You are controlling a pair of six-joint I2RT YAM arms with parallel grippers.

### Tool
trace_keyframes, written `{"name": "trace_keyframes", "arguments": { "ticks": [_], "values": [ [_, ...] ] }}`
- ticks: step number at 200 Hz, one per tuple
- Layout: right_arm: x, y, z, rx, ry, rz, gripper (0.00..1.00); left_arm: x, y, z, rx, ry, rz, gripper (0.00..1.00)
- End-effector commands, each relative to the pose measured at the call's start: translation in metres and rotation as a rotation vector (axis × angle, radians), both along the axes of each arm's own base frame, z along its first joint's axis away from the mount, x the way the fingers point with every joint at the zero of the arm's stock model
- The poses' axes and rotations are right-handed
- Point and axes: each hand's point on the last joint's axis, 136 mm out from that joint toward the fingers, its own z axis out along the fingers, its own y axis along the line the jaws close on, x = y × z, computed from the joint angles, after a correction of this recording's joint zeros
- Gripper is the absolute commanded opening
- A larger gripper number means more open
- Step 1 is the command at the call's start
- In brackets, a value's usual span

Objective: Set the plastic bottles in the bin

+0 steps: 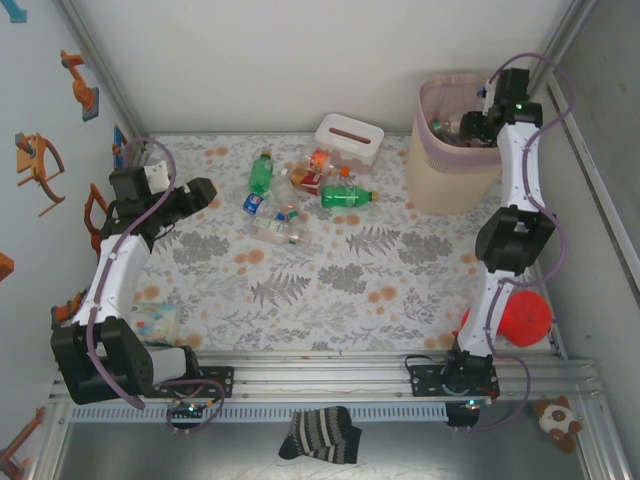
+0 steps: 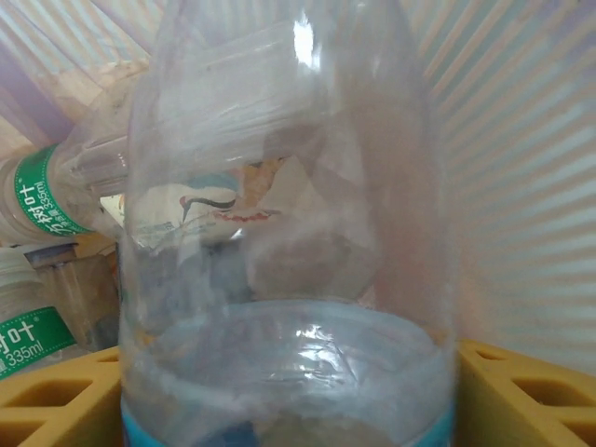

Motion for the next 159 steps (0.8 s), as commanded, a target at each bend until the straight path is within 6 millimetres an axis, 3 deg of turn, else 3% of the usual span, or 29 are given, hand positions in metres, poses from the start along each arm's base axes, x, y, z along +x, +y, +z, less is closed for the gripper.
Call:
{"name": "trace_keyframes", "arguments": {
  "ticks": [1, 73, 116, 159],
  "values": [
    [-0.005, -0.002, 0.026, -0.009, -0.050, -0.022, 0.76, 0.001, 0.000, 0.001, -0.018, -0.003, -0.007, 0.78],
    [-0.016, 0.007, 0.078, 0.051, -0.177, -0.041, 0.79, 0.001, 0.000, 0.000, -0.019, 0.001, -0.004, 0.78],
    [-0.023, 0.013, 0.098, 0.078, -0.224, -0.036, 0.78, 0.002, 0.000, -0.001, -0.025, 0.003, -0.004, 0.79],
    [-0.019, 0.035, 0.105, 0.190, -0.253, 0.024, 0.67, 0.002, 0.000, -0.002, -0.023, 0.005, -0.004, 0.79]
  ]
}}
